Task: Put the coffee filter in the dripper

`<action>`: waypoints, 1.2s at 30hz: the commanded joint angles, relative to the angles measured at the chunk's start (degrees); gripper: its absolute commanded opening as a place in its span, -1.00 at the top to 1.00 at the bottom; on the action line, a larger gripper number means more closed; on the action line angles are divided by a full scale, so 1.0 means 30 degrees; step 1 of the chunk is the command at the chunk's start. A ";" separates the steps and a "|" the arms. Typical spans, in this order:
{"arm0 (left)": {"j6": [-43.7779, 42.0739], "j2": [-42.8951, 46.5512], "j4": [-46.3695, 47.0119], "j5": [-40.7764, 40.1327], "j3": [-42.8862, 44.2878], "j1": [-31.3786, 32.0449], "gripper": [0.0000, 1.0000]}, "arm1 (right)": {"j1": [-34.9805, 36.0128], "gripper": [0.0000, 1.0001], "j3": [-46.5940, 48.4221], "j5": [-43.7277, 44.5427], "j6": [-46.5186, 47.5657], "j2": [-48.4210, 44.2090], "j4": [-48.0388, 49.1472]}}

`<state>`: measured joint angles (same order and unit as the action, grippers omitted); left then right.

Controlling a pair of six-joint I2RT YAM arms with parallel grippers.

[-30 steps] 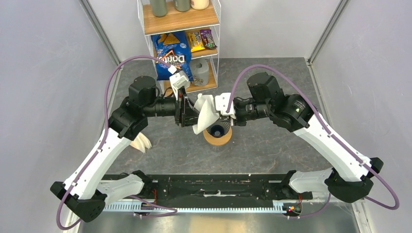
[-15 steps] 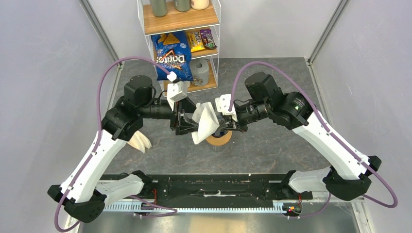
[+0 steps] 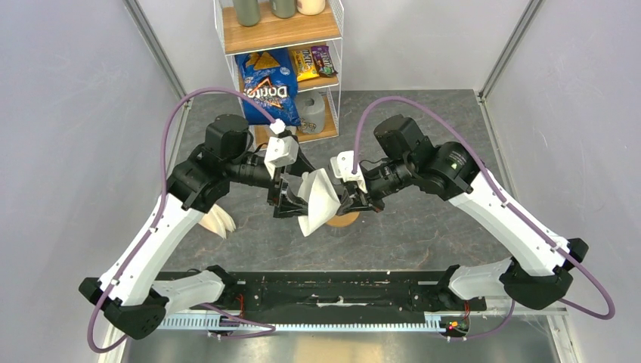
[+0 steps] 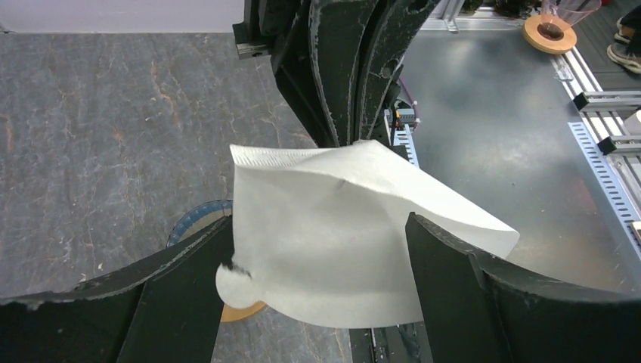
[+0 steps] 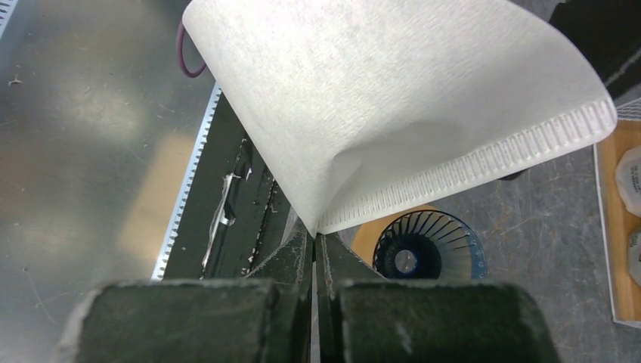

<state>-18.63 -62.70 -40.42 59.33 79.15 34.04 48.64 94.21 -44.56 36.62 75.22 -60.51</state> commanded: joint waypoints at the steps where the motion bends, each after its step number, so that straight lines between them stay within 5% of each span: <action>1: -0.0945 -0.0248 0.0317 0.0204 0.0858 0.0309 -0.79 | 0.0192 1.00 0.0378 -0.0763 -0.0049 0.0158 -0.0537; 19: -0.2692 0.0048 0.0643 -0.0089 0.0510 0.2120 -0.58 | 0.0279 1.00 0.0844 -0.1467 -0.0913 0.0796 -0.1017; 26: -0.3407 0.0171 0.0422 0.0031 0.0217 0.2418 0.00 | 0.0280 0.94 0.0821 -0.1189 -0.0958 0.0638 -0.1037; 30: -0.3539 0.0214 0.0203 -0.0098 0.0218 0.2453 0.46 | 0.0287 0.61 0.0763 -0.0825 -0.0897 0.0424 -0.1033; 33: -0.3085 0.0217 0.0265 -0.0528 0.0262 0.2451 0.92 | 0.0280 0.06 0.0741 -0.0181 -0.0878 0.0155 -0.1040; 36: -0.1493 0.0446 0.1270 -0.1312 -0.0123 0.2422 0.95 | 0.0251 -0.38 0.0513 0.0628 -0.0756 -0.0390 -0.0968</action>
<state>-26.79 -62.98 -40.21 58.00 79.48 41.01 49.30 94.65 -45.39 34.09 77.32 -63.75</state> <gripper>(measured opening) 0.039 0.588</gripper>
